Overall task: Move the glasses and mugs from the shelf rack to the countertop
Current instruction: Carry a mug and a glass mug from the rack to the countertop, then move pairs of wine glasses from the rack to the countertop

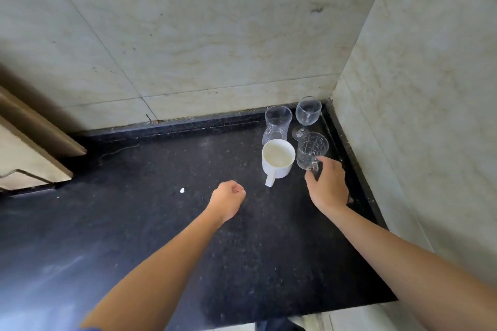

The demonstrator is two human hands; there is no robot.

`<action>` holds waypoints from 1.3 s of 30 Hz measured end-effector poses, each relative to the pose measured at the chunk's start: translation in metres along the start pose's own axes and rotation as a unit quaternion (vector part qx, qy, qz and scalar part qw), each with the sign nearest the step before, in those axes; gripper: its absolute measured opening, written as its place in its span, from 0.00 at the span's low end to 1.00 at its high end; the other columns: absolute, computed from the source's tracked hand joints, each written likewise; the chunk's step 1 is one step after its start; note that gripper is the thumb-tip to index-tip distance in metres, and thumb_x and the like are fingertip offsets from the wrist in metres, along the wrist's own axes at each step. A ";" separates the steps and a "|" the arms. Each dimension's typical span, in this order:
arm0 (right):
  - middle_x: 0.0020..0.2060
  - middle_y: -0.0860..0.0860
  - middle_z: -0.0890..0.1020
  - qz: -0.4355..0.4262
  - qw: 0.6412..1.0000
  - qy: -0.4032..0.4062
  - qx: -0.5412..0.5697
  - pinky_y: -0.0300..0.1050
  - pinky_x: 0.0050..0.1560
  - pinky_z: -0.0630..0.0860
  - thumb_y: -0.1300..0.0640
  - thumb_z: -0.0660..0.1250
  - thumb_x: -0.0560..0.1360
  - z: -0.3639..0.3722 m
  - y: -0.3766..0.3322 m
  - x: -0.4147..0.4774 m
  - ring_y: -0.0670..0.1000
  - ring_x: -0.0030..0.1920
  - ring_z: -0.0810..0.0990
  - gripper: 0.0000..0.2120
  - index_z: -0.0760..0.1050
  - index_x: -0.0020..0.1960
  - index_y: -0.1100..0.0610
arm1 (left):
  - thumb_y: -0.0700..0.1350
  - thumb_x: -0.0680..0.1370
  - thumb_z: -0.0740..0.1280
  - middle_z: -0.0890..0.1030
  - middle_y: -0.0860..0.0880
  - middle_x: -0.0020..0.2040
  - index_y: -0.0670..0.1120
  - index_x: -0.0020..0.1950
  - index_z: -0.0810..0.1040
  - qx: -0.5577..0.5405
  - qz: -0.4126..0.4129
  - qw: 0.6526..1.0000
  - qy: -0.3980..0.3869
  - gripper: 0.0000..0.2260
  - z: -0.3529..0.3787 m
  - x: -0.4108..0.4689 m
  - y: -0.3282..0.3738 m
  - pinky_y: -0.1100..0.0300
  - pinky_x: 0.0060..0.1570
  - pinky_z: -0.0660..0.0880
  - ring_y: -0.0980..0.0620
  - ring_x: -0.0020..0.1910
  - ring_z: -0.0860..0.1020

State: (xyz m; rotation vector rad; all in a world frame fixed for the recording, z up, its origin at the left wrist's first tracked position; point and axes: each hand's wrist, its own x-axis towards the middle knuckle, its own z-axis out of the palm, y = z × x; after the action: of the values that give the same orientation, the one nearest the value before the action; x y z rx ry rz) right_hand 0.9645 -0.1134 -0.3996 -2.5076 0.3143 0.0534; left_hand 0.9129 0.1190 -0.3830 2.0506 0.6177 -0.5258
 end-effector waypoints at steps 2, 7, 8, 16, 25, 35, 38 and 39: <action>0.62 0.53 0.75 -0.068 0.997 -0.039 -0.018 0.51 0.46 0.73 0.52 0.67 0.75 0.007 -0.023 -0.025 0.56 0.62 0.74 0.18 0.73 0.64 0.53 | 0.45 0.77 0.61 0.79 0.49 0.48 0.46 0.52 0.79 0.037 -0.001 0.999 0.019 0.09 -0.021 -0.029 -0.025 0.59 0.43 0.75 0.46 0.49 0.78; 0.57 0.52 0.78 -0.210 0.958 -0.178 -0.080 0.50 0.49 0.75 0.51 0.63 0.77 0.037 -0.097 -0.113 0.56 0.55 0.78 0.14 0.76 0.60 0.53 | 0.46 0.76 0.58 0.82 0.48 0.50 0.47 0.52 0.79 0.139 0.001 0.986 0.088 0.11 -0.075 -0.119 -0.111 0.56 0.44 0.76 0.45 0.47 0.79; 0.56 0.52 0.78 -0.236 0.948 -0.191 -0.092 0.50 0.51 0.74 0.50 0.62 0.77 0.043 -0.112 -0.136 0.55 0.55 0.78 0.14 0.76 0.60 0.52 | 0.46 0.77 0.58 0.82 0.48 0.52 0.47 0.52 0.78 0.158 0.001 0.982 0.107 0.11 -0.085 -0.140 -0.131 0.56 0.45 0.75 0.44 0.49 0.79; 0.57 0.50 0.78 -0.479 0.831 -0.247 -0.135 0.48 0.48 0.73 0.49 0.60 0.78 0.084 -0.202 -0.346 0.53 0.55 0.77 0.14 0.75 0.61 0.51 | 0.47 0.78 0.57 0.75 0.46 0.60 0.47 0.59 0.74 0.277 -0.075 0.933 0.216 0.13 -0.141 -0.341 -0.291 0.50 0.53 0.72 0.42 0.58 0.75; 0.57 0.50 0.79 -0.709 0.614 -0.320 -0.131 0.50 0.50 0.74 0.46 0.62 0.75 0.126 -0.286 -0.604 0.56 0.56 0.78 0.15 0.75 0.60 0.49 | 0.47 0.79 0.56 0.75 0.45 0.55 0.45 0.56 0.75 0.207 -0.254 0.872 0.364 0.12 -0.153 -0.569 -0.440 0.51 0.47 0.73 0.42 0.54 0.76; 0.54 0.50 0.80 -0.828 0.391 -0.396 -0.075 0.50 0.52 0.77 0.45 0.64 0.75 0.186 -0.339 -0.889 0.54 0.54 0.80 0.16 0.76 0.59 0.50 | 0.51 0.77 0.58 0.76 0.46 0.54 0.49 0.55 0.75 0.074 -0.443 0.780 0.435 0.11 -0.158 -0.755 -0.596 0.50 0.50 0.75 0.44 0.55 0.77; 0.55 0.51 0.80 -0.844 0.335 -0.415 -0.058 0.51 0.52 0.76 0.46 0.64 0.75 0.198 -0.357 -0.969 0.55 0.54 0.79 0.15 0.75 0.58 0.52 | 0.51 0.78 0.60 0.77 0.48 0.51 0.50 0.52 0.75 0.004 -0.483 0.744 0.461 0.08 -0.169 -0.801 -0.633 0.50 0.50 0.79 0.48 0.49 0.78; 0.55 0.51 0.80 -0.849 0.317 -0.420 -0.054 0.51 0.52 0.76 0.47 0.63 0.75 0.201 -0.362 -0.995 0.56 0.55 0.79 0.15 0.76 0.58 0.52 | 0.51 0.79 0.60 0.77 0.49 0.50 0.50 0.51 0.75 -0.015 -0.497 0.731 0.468 0.07 -0.172 -0.816 -0.644 0.53 0.48 0.79 0.50 0.47 0.78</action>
State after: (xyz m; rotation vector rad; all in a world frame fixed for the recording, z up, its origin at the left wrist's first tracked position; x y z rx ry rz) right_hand 0.0905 0.4993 -0.2495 -1.1995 -2.6218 0.4501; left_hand -0.0962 0.3855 -0.2381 1.6816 2.3643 0.0356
